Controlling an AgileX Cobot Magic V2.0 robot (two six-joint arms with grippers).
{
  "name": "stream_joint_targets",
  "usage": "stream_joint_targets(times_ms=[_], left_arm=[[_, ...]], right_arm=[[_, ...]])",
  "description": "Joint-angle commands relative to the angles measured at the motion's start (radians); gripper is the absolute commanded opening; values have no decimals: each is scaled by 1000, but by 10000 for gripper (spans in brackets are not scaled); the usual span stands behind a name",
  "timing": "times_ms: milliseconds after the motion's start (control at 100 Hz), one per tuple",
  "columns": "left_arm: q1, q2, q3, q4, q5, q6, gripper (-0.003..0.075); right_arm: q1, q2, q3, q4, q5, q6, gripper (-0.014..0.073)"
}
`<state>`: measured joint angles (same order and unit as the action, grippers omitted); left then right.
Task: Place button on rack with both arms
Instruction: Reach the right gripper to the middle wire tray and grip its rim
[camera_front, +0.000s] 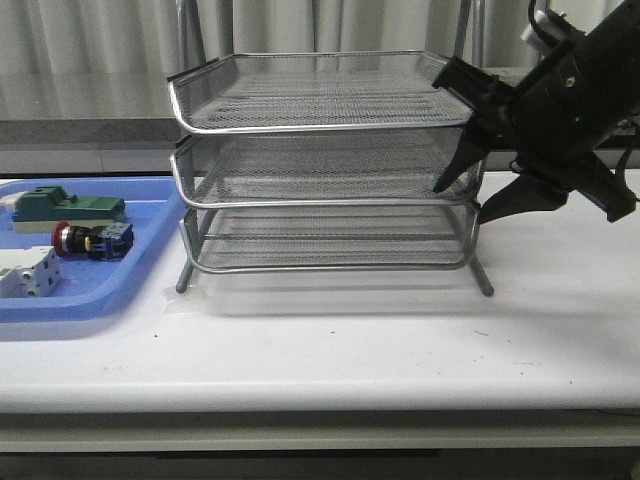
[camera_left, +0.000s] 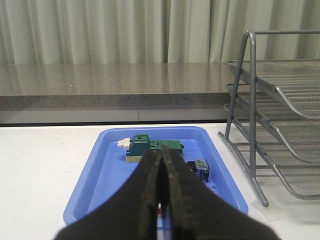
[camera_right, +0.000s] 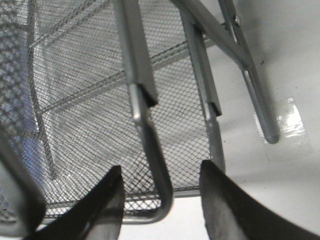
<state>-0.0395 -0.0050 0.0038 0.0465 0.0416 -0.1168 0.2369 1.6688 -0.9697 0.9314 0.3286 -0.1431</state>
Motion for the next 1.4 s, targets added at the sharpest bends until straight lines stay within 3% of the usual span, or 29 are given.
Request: stream_joint_targets(times_ms=[0,270,410,660,960,1390], left_arm=[[3,-31,34,-10,-88,-8,-20],[3,-31,34,-10,-88,-8,-20],[3,-31,34,-10,-88,-8,-20],[3,-31,34,-10,-88,-8,-20],[3,-31,34,-10,-88,-8,-20],[3,-31,34,-10,-88,-8,-20]], right_arm=[[0,-32,-36,28,-22,-18,349],[0,-32,-36,30,-8,-23,109],[0,-32,-36,30,6,-23,32],[0,-32,-34,21,44,-26,15],[0,-62,-14,-89,126,-27,15],[2,-266,231,-97,108,-27,15]])
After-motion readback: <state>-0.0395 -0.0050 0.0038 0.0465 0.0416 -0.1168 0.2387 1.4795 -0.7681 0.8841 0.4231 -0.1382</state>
